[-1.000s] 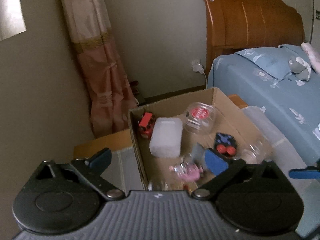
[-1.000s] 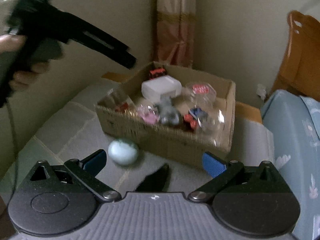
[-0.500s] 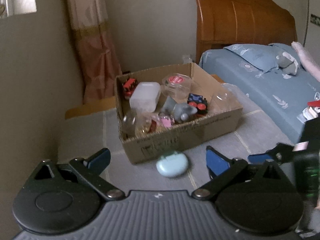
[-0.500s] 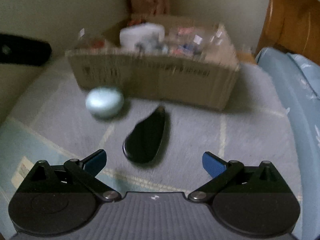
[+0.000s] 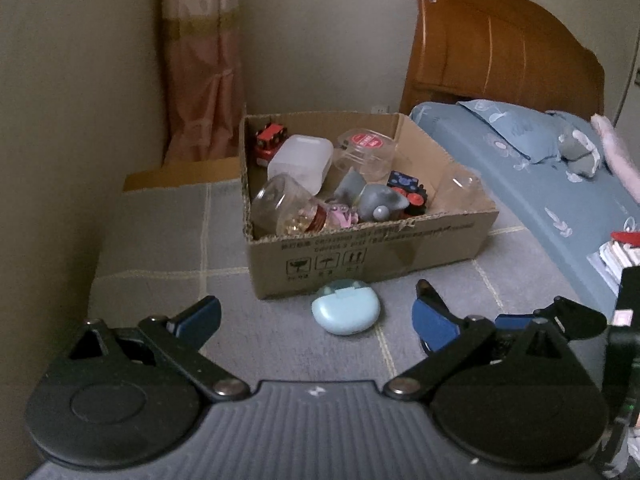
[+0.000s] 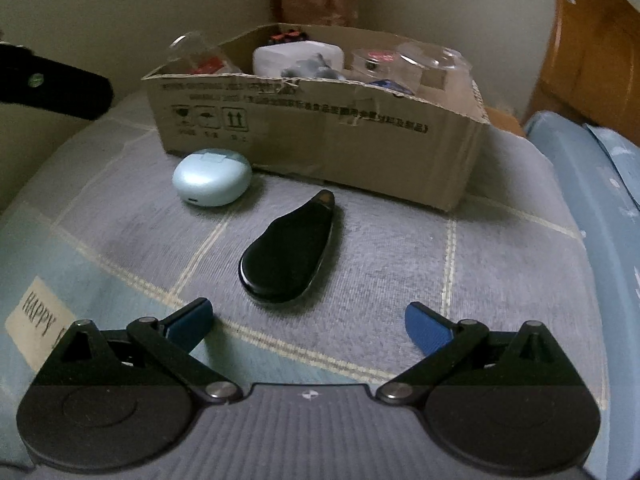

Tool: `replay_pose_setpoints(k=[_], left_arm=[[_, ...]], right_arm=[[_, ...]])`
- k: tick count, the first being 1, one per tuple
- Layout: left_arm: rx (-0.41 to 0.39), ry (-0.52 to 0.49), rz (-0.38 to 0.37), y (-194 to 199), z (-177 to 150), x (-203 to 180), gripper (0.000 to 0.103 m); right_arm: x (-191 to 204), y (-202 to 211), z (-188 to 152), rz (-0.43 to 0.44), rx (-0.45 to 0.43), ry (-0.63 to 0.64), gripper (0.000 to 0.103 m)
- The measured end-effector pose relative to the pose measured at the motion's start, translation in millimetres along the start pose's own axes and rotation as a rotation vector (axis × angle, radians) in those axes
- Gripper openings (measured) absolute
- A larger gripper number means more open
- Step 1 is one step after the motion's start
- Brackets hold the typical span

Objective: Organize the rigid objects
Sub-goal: 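Move both tools back to the bed toward the blue case and black case, then grasp the light blue earbud case with the left tool while the right tool grasps the black oval case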

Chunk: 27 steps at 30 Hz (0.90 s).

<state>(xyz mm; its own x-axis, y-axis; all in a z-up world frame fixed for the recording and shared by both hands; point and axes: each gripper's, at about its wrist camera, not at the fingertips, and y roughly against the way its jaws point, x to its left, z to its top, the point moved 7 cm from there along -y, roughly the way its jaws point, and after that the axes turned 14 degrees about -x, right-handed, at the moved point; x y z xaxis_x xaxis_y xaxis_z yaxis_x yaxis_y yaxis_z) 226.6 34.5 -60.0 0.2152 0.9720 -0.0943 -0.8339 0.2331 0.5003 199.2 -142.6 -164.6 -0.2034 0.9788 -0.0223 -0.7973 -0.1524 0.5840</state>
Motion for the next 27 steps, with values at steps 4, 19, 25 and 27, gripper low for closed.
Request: replay_pose_setpoints(k=[4, 19, 25, 27], left_arm=[[-0.001, 0.016, -0.003, -5, -3, 5, 0.101], [0.034, -0.004, -0.006, -16, -8, 1, 0.101], [0.058, -0.028, 0.004, -27, -16, -9, 0.101], [0.069, -0.034, 0.004, -34, -18, -13, 0.101]], right_arm=[[0, 3, -1, 0.018, -0.016, 0.014, 0.103], [-19, -16, 13, -0.123, -0.013, -0.084, 0.103], [-52, 1, 0, -0.230, -0.010, -0.162, 0.103], [-57, 4, -3, -0.247, -0.014, -0.173, 0.103]])
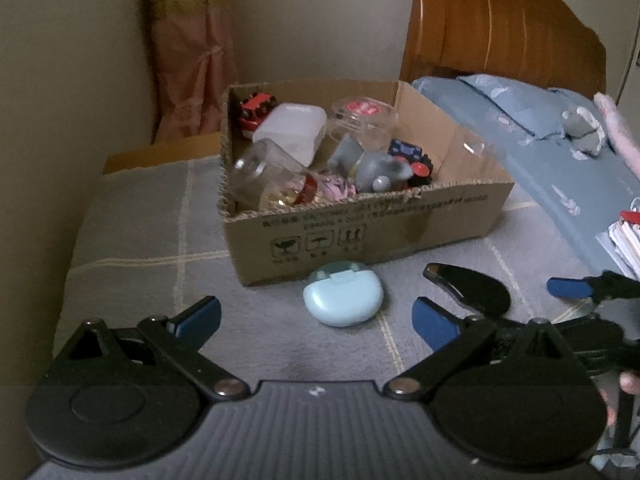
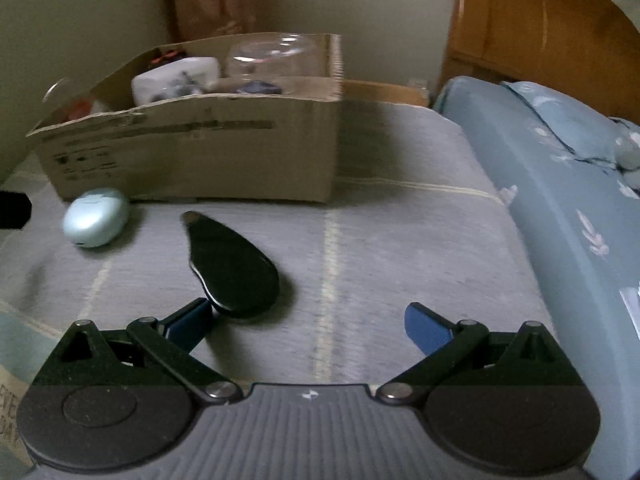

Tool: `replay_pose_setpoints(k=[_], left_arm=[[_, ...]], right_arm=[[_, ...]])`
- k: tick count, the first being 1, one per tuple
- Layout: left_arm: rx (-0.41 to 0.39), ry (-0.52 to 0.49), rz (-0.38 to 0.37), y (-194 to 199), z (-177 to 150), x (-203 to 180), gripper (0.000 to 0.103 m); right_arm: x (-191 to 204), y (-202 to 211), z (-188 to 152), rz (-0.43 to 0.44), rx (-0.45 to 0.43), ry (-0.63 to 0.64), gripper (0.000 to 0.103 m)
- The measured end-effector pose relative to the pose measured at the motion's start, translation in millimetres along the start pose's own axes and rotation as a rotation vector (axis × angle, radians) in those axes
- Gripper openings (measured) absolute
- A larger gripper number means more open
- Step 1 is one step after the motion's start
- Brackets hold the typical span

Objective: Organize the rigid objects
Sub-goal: 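Grasp the light blue earbud case with the left tool while the right tool grasps the black oval case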

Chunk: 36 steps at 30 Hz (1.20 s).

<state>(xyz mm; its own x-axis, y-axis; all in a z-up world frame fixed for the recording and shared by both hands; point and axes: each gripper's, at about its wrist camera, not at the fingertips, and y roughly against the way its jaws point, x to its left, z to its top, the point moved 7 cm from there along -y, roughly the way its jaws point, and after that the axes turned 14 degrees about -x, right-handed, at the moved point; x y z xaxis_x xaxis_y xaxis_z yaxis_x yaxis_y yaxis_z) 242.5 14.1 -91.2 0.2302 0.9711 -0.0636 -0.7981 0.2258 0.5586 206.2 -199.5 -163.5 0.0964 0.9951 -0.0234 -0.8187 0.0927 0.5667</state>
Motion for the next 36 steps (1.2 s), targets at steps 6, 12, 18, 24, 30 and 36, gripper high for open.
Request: replay_pose_setpoints(k=[6, 12, 18, 24, 30, 36], left_arm=[[0.040, 0.007, 0.018, -30, -8, -12, 0.101], [0.055, 0.016, 0.083, -55, -16, -17, 0.097], [0.055, -0.007, 0.076, -62, -19, -21, 0.068], [0.057, -0.005, 0.079, -57, -19, -15, 0.061], [0.060, -0.004, 0.092, -53, -22, -5, 0.061], [0.061, -0.002, 0.088, -52, -22, -3, 0.061]], right_arm=[[0, 3, -4, -0.011, -0.015, -0.003, 0.103], [-2, 4, -4, -0.001, -0.018, 0.004, 0.103], [-2, 5, -4, 0.009, -0.021, 0.010, 0.103], [-6, 0, -1, 0.010, -0.022, 0.009, 0.103], [-15, -5, 4, -0.056, -0.009, -0.029, 0.103], [0, 0, 1, -0.006, 0.013, -0.007, 0.103]])
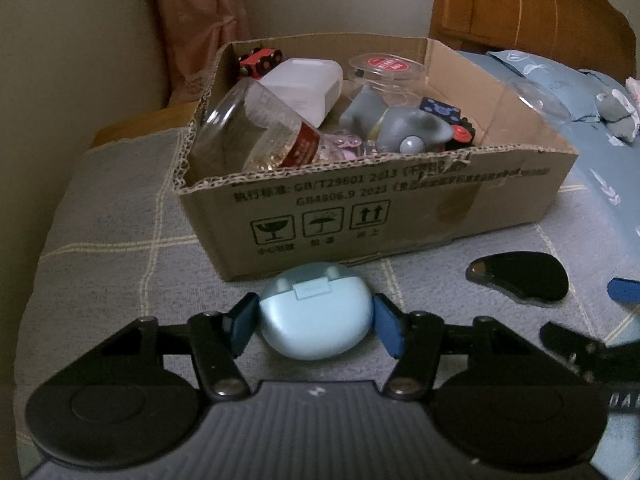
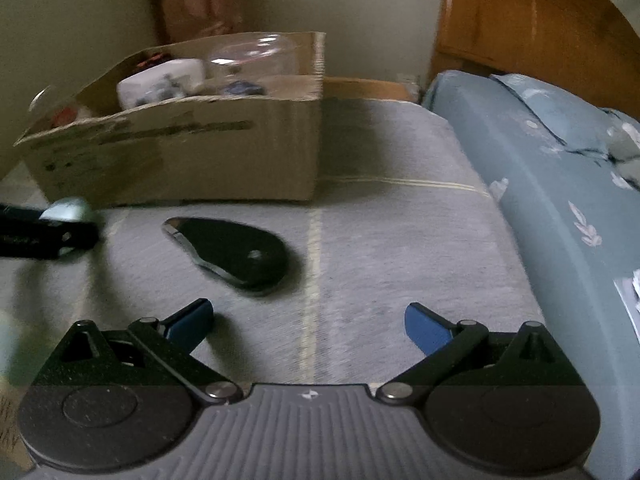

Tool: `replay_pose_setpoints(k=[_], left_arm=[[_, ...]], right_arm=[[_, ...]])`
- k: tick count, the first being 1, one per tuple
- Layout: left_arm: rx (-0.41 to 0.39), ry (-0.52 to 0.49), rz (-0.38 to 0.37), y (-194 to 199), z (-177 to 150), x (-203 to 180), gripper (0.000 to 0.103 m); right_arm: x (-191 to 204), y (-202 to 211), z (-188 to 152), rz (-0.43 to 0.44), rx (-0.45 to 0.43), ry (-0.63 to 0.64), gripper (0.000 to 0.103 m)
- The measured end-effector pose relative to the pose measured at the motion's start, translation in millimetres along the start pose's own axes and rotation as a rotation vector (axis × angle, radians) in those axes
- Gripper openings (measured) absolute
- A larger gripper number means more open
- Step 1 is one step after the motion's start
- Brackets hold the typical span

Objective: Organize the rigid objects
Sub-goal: 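Grasp the light blue earbud case with the left tool while the right tool grasps the black oval case, then carry both cases into the box and open both tools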

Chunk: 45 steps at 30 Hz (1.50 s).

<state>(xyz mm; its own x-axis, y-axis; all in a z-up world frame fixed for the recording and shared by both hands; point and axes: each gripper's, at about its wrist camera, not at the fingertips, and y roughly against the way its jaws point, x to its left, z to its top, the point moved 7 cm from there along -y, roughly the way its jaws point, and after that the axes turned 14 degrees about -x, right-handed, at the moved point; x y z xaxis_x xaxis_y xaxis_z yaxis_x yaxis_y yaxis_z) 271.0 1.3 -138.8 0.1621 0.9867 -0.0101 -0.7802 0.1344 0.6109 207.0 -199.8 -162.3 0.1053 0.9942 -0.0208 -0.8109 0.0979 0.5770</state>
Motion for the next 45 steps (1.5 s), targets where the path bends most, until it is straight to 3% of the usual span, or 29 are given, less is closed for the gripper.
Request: replay_pose_setpoints(k=[6, 16, 32, 37, 45], left_arm=[[0.001, -0.003, -0.007, -1, 0, 0, 0.061], [0.005, 0.008, -0.035, -2, 1, 2, 0.061], [0.005, 0.020, -0.041, -1, 0, 10, 0.061], [0.005, 0.026, -0.036, 0, 0, 10, 0.061], [0.014, 0.021, -0.047, 1, 0, 12, 0.060]], right_arm=[[32, 2, -1, 0.080, -0.013, 0.042, 0.103], [57, -10, 11, 0.115, -0.051, 0.040, 0.103], [64, -33, 26, 0.124, -0.105, 0.089, 0.103], [62, -32, 27, 0.127, -0.110, 0.095, 0.096], [60, -27, 27, 0.142, -0.105, 0.141, 0.093]])
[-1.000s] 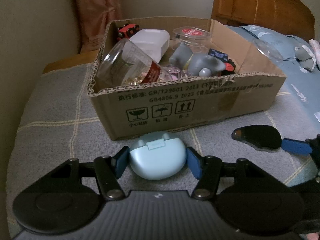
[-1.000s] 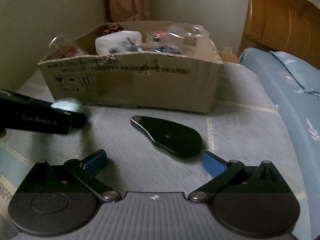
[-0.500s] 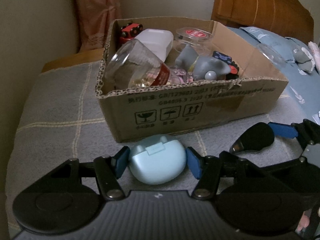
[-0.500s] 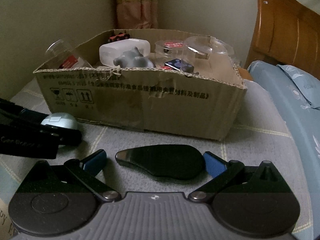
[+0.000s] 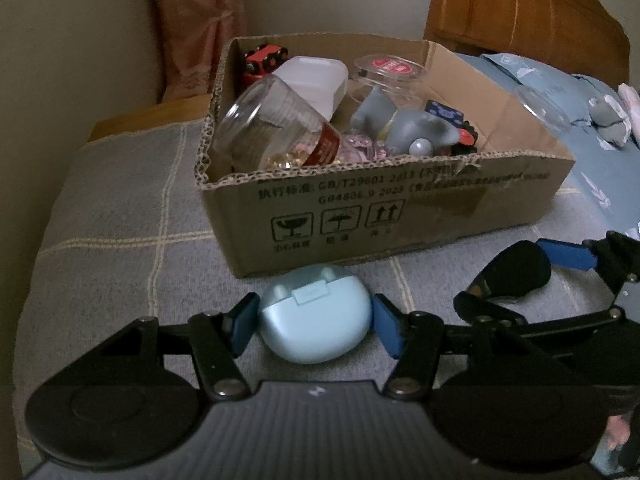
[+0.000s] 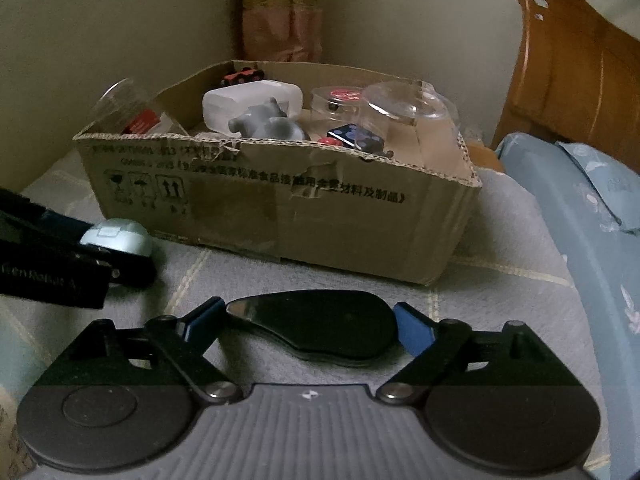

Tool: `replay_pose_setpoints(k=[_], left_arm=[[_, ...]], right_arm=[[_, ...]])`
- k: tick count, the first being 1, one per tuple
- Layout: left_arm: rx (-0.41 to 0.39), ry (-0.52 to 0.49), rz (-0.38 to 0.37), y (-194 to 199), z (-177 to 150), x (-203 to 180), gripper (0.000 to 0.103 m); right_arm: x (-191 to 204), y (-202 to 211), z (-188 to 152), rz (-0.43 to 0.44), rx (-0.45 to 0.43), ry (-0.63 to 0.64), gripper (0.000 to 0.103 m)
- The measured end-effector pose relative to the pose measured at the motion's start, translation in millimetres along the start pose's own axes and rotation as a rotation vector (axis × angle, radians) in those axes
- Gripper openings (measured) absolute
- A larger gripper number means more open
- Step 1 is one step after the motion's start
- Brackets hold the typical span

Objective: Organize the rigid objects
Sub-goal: 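Carry both cases into the box and open both tools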

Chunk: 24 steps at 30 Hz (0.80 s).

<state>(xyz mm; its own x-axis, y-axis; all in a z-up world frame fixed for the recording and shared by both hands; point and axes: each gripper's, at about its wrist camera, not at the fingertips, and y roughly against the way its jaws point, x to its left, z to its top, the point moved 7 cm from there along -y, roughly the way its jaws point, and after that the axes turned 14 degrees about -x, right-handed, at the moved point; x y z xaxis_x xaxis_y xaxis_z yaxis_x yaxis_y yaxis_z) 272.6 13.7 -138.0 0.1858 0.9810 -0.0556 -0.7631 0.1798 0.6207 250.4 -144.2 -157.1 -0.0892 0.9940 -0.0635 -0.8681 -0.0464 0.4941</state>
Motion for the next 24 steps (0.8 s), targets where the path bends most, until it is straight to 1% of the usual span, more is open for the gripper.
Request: replay_pose_setpoints(k=[6, 12, 19, 24], left_arm=[[0.008, -0.040, -0.041, 10, 3, -1, 0.060], [0.012, -0.087, -0.073, 27, 11, -3, 0.060], [-0.002, -0.147, -0.132, 56, 29, -15, 0.060], [-0.048, -0.174, -0.175, 75, 60, -28, 0.060]], right_arm=[[-4, 14, 2, 0.062, 0.031, 0.029, 0.093], [-8, 35, 14, 0.129, 0.052, 0.057, 0.093], [-13, 69, 43, 0.207, 0.021, 0.096, 0.093], [-16, 90, 75, 0.263, -0.029, 0.105, 0.093]])
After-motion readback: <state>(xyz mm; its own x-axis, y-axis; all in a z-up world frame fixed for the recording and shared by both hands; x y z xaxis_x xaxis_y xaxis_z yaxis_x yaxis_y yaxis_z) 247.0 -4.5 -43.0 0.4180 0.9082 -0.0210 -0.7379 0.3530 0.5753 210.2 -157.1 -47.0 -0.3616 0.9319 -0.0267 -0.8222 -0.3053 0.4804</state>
